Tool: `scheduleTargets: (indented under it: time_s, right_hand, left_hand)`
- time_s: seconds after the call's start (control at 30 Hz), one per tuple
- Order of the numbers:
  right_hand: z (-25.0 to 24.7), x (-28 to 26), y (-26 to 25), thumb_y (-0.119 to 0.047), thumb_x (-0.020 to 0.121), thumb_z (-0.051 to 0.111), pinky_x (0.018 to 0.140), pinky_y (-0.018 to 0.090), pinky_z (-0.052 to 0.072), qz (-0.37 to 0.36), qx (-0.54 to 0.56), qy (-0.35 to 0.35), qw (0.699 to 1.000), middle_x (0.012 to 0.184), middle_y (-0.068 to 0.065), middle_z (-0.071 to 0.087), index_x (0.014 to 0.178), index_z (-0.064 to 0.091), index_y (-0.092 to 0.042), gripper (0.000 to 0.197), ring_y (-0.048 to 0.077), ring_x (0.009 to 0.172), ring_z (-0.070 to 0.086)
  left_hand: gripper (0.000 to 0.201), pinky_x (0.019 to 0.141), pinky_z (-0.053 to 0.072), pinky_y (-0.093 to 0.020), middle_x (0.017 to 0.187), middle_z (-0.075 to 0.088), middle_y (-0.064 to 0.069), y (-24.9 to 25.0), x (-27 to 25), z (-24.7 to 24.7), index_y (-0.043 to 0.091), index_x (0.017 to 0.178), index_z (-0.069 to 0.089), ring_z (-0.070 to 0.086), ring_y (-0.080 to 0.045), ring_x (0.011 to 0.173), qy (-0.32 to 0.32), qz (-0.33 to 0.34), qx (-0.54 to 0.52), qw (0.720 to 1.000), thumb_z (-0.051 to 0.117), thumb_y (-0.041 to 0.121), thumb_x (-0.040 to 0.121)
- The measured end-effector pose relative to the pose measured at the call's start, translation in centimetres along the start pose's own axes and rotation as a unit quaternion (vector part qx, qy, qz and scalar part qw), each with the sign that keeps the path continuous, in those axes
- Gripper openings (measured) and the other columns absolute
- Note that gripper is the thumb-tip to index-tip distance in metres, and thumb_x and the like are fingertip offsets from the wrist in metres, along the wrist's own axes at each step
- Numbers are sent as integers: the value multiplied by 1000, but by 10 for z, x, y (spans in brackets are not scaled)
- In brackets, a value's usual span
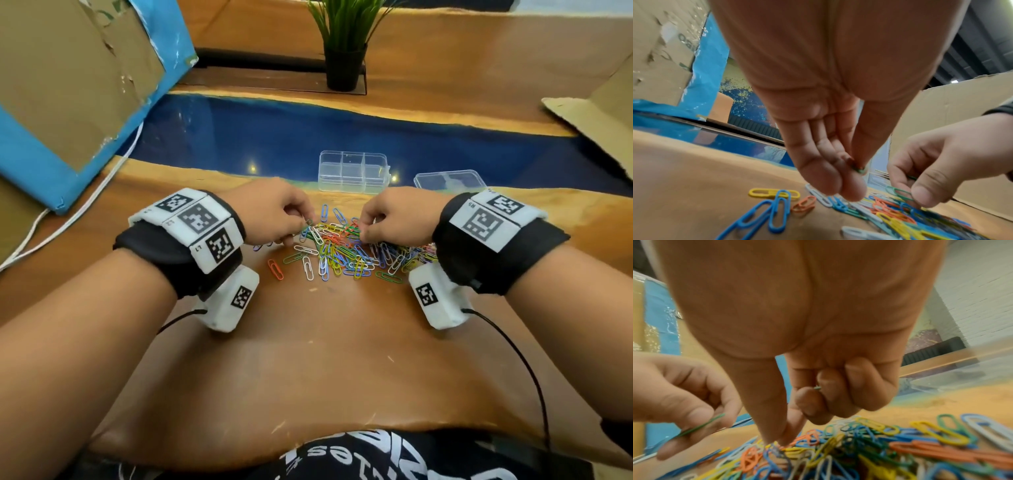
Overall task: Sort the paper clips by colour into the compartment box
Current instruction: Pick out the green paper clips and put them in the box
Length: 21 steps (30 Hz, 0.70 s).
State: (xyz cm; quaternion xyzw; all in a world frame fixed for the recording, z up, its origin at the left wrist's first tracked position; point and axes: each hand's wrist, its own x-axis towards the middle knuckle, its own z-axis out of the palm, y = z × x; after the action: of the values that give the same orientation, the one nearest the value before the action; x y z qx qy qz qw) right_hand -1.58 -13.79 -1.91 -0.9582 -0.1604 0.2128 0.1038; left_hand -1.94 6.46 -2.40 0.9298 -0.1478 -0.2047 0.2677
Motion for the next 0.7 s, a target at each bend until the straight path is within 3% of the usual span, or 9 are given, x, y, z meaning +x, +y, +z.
scheduleTargets:
  time_s: [0.13,0.2,0.27,0.3,0.37,0.43,0.5,0.63,0.7]
  right_hand:
    - [-4,-5,3,-26,91,48,56,20,34,22,52,9,998,67,-8,48,74,56,-21,20,9,62,44]
    - [-8,-5,3,-19,92,40,52,21,33,61,125,29,990,63,-2,44,61,46,-18,31,15,57,39]
    - [-11,-7,2,-20,90,37,47,25,29,94,220,72,968,56,1,41,56,39,-16,34,20,53,34]
    - [-13,-7,2,-22,89,36,47,24,26,101,249,91,959,55,2,40,56,37,-15,34,21,51,31]
    - [-19,-4,2,-25,88,36,50,25,26,107,250,113,956,56,4,41,58,36,-15,32,21,52,30]
    - [-26,3,4,-27,89,39,52,26,30,103,213,119,964,58,3,43,57,41,-16,33,22,55,34]
    - [-35,14,4,-28,90,44,53,25,36,97,173,106,974,61,0,50,60,56,-18,33,20,57,41]
    - [-48,38,-5,-31,92,53,68,27,50,61,143,132,979,74,0,66,85,74,-12,29,12,58,52]
    - [-53,53,-10,-28,92,57,72,30,53,56,155,151,975,76,5,70,91,75,-5,29,14,61,57]
  left_hand:
    - [21,74,56,-39,71,68,-7,1,5,2,13,92,63,61,-23,64,-3,5,-54,999,48,-1,86]
    - [25,64,52,-29,68,62,-2,3,5,6,19,84,59,59,-18,58,7,5,-86,996,45,-1,86]
    - [27,52,46,-17,63,57,4,4,5,8,23,80,58,56,-5,46,26,-2,-83,996,43,2,86]
    - [27,51,45,-16,63,58,4,5,6,8,24,79,59,54,-1,43,36,-5,-74,997,43,4,86]
    - [27,55,43,-19,65,62,1,7,9,4,27,81,62,55,-6,49,57,-7,-54,997,45,7,87]
    - [27,54,39,-20,63,61,2,11,14,-3,31,87,64,53,-10,56,88,-10,-23,996,46,11,90]
    - [27,54,38,-20,64,58,8,14,22,-11,33,93,65,53,-11,60,122,-9,3,993,46,13,92]
    - [22,78,48,-26,84,65,4,14,47,-25,27,93,67,62,-19,83,199,-6,13,980,54,11,87]
    - [20,78,47,-25,88,69,0,13,60,-30,25,91,68,60,-14,82,215,-18,9,976,57,9,84]
